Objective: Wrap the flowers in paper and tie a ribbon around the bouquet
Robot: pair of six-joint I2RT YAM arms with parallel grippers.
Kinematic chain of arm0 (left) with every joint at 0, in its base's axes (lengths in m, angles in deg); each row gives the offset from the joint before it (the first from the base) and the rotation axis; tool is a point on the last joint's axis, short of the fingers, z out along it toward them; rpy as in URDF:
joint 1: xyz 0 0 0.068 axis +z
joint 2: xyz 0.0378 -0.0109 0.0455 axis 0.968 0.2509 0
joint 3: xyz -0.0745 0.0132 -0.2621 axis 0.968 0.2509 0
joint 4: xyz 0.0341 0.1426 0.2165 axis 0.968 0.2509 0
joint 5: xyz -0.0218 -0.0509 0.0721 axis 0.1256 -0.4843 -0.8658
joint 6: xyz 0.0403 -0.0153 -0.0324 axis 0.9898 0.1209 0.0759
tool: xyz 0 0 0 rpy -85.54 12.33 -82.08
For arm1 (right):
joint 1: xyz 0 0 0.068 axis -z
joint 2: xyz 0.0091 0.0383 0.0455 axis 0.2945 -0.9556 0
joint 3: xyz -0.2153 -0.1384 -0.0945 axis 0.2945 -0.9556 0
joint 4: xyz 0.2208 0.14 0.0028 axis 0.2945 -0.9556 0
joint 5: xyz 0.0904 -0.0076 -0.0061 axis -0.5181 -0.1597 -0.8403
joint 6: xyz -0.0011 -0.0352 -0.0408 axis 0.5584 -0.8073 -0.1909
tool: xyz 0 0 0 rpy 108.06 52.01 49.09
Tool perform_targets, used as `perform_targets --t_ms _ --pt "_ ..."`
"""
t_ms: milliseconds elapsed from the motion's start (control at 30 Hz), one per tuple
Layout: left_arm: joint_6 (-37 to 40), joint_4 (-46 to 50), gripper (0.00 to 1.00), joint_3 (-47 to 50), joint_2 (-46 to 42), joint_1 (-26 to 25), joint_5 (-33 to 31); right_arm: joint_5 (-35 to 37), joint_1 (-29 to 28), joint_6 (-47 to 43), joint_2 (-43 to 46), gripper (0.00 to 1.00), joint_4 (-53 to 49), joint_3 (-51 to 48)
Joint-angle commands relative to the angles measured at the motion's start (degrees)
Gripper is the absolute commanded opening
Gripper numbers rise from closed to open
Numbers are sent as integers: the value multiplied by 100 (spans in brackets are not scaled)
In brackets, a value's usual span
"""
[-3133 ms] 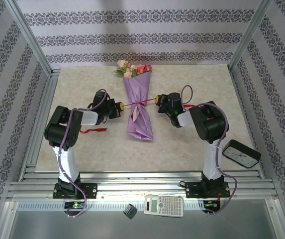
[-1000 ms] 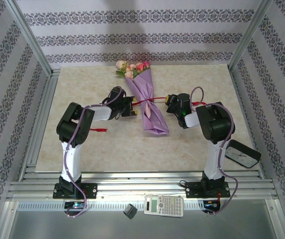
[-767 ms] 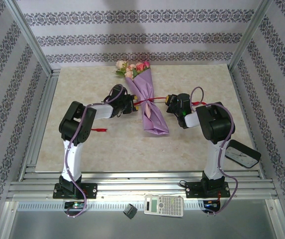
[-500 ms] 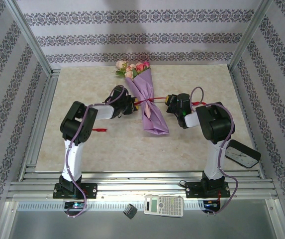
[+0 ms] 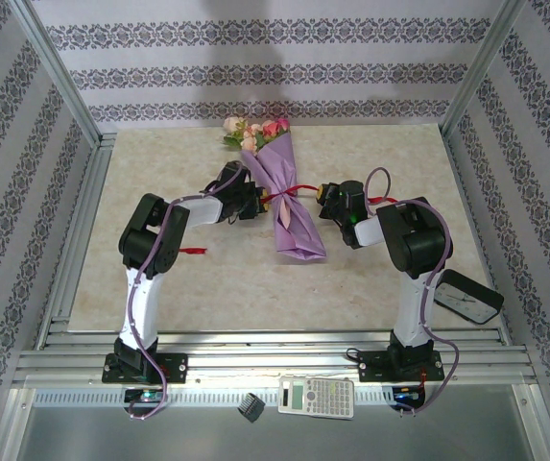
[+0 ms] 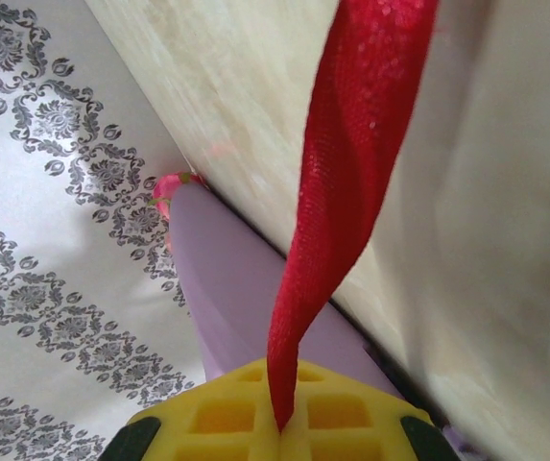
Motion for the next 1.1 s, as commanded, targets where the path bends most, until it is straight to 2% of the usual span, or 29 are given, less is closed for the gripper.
perform_targets --t_ms 0,100,200,367,667,933,1067 --pt "-974 1267 28 -230 263 -7 72 32 -70 416 35 0 -502 -134" --pt "-917 1429 24 -456 411 -5 94 28 -75 419 31 0 -498 -126" --pt "-971 1277 0 -483 470 0 -11 24 -69 417 30 0 -472 -123" --pt "-674 786 0 -263 95 127 -400 46 36 288 42 0 -406 -148" --pt "-719 -411 0 1517 -979 698 -544 49 457 -2 263 0 -577 -474" --pt "-628 -639 0 1530 -987 799 -453 59 127 140 57 0 -610 -245" --pt "-571 -689 0 1542 -1040 935 -432 44 199 186 85 0 -576 -298"
